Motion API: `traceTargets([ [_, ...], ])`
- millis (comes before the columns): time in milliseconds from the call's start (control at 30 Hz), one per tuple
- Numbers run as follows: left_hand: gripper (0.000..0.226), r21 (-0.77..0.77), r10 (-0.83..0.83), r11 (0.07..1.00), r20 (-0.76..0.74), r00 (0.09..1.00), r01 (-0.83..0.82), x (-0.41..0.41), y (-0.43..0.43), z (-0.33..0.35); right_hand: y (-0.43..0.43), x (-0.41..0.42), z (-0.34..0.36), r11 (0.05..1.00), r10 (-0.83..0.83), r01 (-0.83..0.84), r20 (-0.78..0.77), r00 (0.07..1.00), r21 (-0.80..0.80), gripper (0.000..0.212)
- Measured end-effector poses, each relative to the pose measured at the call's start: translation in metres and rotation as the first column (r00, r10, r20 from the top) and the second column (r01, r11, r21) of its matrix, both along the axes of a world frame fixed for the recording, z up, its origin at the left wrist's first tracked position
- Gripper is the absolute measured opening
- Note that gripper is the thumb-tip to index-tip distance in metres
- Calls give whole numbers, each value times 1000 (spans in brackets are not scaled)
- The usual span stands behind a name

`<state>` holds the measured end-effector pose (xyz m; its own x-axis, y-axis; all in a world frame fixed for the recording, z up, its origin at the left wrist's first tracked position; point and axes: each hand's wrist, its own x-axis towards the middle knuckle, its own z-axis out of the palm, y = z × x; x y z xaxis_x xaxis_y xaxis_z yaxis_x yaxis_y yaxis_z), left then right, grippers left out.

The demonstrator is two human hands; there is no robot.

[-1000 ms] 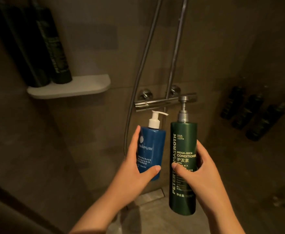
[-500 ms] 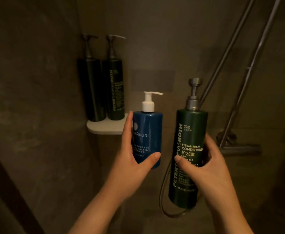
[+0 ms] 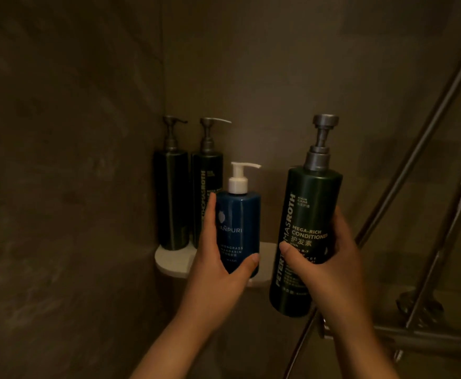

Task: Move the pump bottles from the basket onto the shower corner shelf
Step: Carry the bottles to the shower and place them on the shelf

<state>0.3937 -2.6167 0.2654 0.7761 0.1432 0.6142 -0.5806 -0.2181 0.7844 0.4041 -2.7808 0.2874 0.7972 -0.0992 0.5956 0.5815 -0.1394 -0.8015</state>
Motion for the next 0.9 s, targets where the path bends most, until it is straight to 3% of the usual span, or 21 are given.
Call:
traceTargets([
  [567, 102, -35, 193, 980, -48, 980, -194, 7, 36, -10, 54, 87, -1, 969, 229, -222, 55, 972, -103, 87],
  [900, 104, -49, 244, 968, -65, 968, -247, 4, 41, -17, 72, 114, -2, 930, 356, -357, -25, 934, -88, 87],
])
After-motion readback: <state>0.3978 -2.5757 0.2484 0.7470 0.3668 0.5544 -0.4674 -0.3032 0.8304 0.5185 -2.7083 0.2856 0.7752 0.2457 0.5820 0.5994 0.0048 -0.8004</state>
